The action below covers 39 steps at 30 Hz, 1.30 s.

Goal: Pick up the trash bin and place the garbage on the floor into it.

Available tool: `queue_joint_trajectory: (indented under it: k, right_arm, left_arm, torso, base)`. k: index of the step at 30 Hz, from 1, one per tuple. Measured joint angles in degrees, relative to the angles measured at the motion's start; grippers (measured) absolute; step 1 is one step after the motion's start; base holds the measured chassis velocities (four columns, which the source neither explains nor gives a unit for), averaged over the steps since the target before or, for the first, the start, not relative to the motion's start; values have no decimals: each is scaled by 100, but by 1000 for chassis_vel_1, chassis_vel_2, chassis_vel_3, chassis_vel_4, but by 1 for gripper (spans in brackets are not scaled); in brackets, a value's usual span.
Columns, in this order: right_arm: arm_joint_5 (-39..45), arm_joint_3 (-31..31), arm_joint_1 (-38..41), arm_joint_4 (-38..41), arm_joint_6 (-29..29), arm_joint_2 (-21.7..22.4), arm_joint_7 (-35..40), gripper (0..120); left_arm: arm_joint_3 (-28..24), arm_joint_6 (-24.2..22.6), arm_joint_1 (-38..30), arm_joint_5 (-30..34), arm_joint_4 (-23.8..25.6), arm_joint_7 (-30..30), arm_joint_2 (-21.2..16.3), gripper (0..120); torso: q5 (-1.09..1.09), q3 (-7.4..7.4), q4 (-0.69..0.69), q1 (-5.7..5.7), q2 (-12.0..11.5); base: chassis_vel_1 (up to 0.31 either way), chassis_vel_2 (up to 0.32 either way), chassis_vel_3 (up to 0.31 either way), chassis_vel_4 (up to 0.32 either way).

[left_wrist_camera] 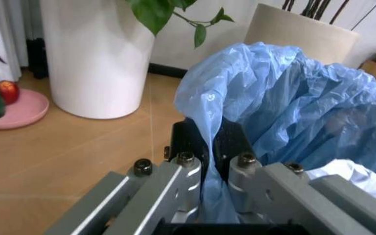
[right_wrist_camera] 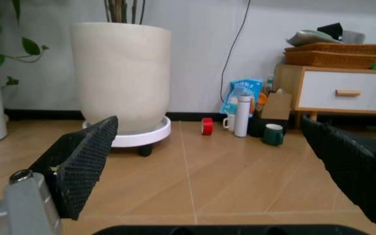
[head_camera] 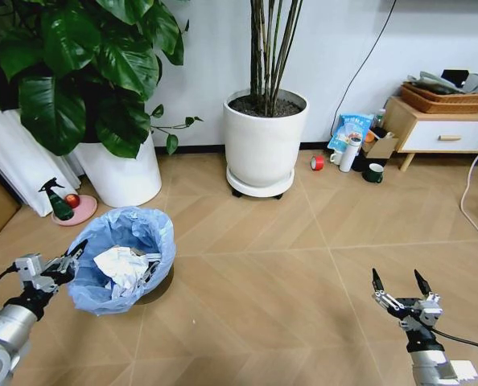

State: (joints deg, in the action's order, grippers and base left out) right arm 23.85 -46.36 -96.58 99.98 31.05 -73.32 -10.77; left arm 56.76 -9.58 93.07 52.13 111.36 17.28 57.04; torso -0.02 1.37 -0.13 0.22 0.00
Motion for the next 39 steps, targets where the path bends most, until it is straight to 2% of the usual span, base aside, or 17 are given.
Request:
queue_joint_trajectory:
  k: [39]
  right_arm:
    - [72,63,79,-57,-17,94,-51,100]
  left_arm:
    - [-73,-48,-114,53,-35,-105,-28,0]
  torso:
    - [-5,0,0,0,0]
  base:
    - [243,-151,-245,154]
